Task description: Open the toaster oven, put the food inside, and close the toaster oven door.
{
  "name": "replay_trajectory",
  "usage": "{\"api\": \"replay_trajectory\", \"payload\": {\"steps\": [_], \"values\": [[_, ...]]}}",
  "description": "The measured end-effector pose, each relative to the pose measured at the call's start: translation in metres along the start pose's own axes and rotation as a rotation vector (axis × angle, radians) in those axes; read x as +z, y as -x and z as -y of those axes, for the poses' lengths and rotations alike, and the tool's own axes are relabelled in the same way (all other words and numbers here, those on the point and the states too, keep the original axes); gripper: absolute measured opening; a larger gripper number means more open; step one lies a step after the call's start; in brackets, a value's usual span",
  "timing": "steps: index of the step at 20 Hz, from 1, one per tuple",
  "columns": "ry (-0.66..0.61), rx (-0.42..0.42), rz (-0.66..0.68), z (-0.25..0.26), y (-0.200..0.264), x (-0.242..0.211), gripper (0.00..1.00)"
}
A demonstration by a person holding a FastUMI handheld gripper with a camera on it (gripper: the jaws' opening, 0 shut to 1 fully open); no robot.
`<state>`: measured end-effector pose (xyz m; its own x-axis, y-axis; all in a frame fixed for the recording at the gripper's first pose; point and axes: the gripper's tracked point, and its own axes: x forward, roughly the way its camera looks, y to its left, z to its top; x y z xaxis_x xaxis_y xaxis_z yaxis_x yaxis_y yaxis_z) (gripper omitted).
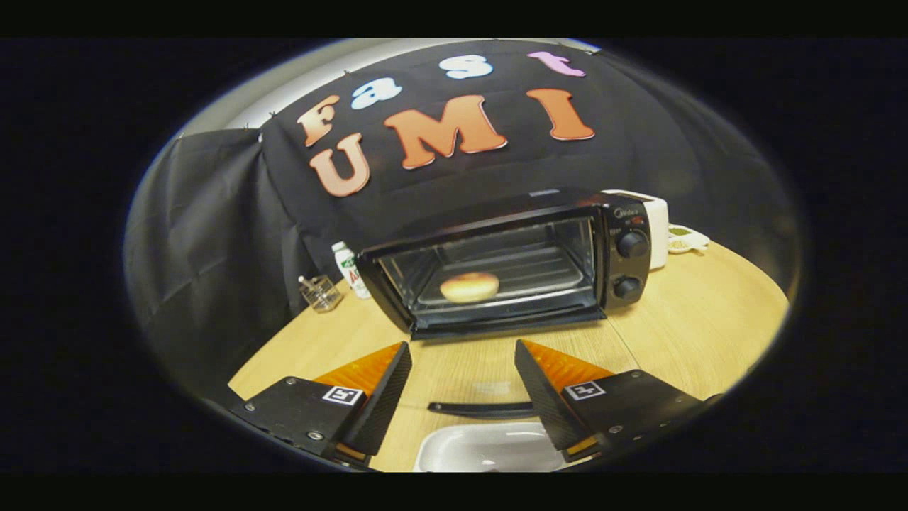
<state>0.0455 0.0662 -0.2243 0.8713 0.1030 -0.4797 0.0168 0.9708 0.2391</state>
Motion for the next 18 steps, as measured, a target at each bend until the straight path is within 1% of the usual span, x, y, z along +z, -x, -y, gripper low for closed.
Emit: {"api": "replay_trajectory", "payload": {"steps": [2, 4, 7, 10, 13, 15, 18], "values": [[0.035, -0.012, -0.036, 0.007, 0.008, -0.015, 0.88], [0.041, -0.026, -0.062, 0.014, 0.016, -0.025, 0.88], [0.046, -0.018, -0.101, 0.017, 0.025, -0.040, 0.88], [0.098, -0.050, -0.131, 0.028, 0.031, -0.052, 0.88], [0.120, -0.070, -0.170, 0.035, 0.030, -0.066, 0.88], [0.141, -0.101, -0.195, 0.042, 0.026, -0.074, 0.88], [0.204, -0.128, -0.223, 0.044, 0.022, -0.082, 0.88]]}}
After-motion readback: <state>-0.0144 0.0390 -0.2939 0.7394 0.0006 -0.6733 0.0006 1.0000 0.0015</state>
